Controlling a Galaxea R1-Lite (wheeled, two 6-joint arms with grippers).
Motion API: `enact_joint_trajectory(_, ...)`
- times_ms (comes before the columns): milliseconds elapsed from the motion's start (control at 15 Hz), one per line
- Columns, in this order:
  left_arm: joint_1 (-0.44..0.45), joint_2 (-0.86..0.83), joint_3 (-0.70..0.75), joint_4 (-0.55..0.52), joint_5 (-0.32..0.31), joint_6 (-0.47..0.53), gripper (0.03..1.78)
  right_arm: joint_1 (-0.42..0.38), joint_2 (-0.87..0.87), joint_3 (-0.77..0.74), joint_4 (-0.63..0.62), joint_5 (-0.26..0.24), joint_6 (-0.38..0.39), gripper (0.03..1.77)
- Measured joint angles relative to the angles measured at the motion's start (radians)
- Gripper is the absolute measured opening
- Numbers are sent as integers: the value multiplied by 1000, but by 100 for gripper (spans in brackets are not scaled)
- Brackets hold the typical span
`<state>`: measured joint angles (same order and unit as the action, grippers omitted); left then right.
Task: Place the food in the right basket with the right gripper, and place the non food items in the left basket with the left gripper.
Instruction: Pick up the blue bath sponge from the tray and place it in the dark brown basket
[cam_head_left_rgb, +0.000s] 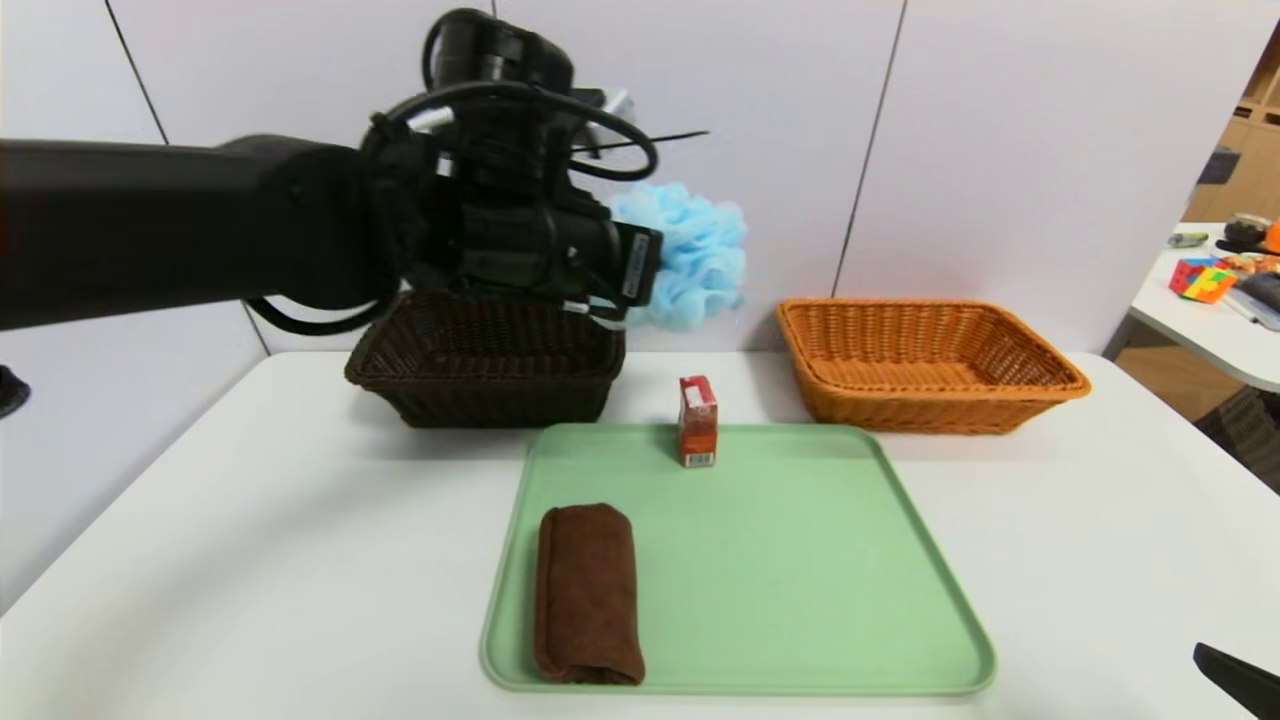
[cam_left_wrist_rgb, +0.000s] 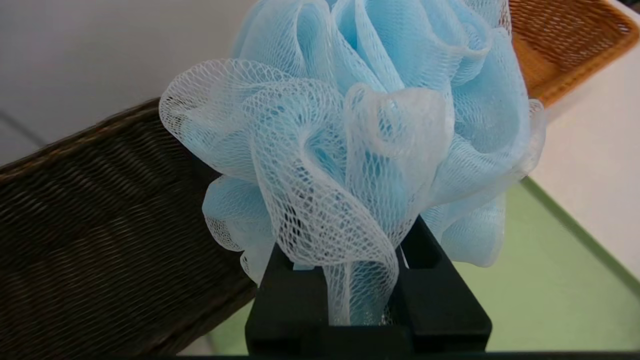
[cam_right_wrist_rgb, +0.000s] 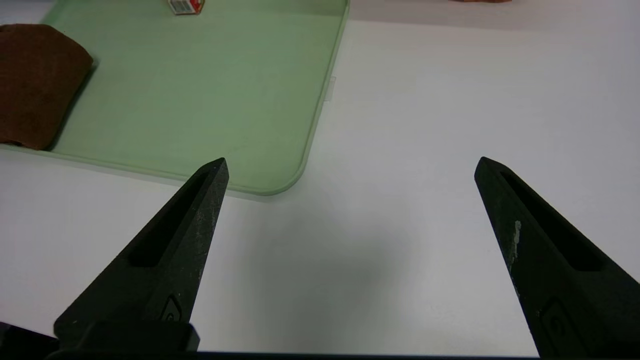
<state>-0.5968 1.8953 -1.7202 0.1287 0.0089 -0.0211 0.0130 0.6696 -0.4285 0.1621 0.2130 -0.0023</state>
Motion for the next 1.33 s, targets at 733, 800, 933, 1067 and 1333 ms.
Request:
enact_joint_trajectory(733, 346, -34, 60, 121, 2, -17, 31, 0, 28, 10, -23, 6, -1, 170)
enact_joint_trajectory(800, 356, -16, 61, 119, 2, -36, 31, 0, 29, 10, -24, 6, -1, 170)
enact_joint_trajectory(933, 367, 16, 62, 117, 3, -64, 31, 0, 29, 9, -23, 6, -1, 170)
enact_joint_trajectory(1067, 369, 41, 62, 115, 1, -64, 31, 0, 29, 9, -24, 6, -1, 170)
enact_joint_trajectory(1333, 368, 72, 60, 121, -2, -61, 30, 0, 29, 9, -23, 6, -2, 170)
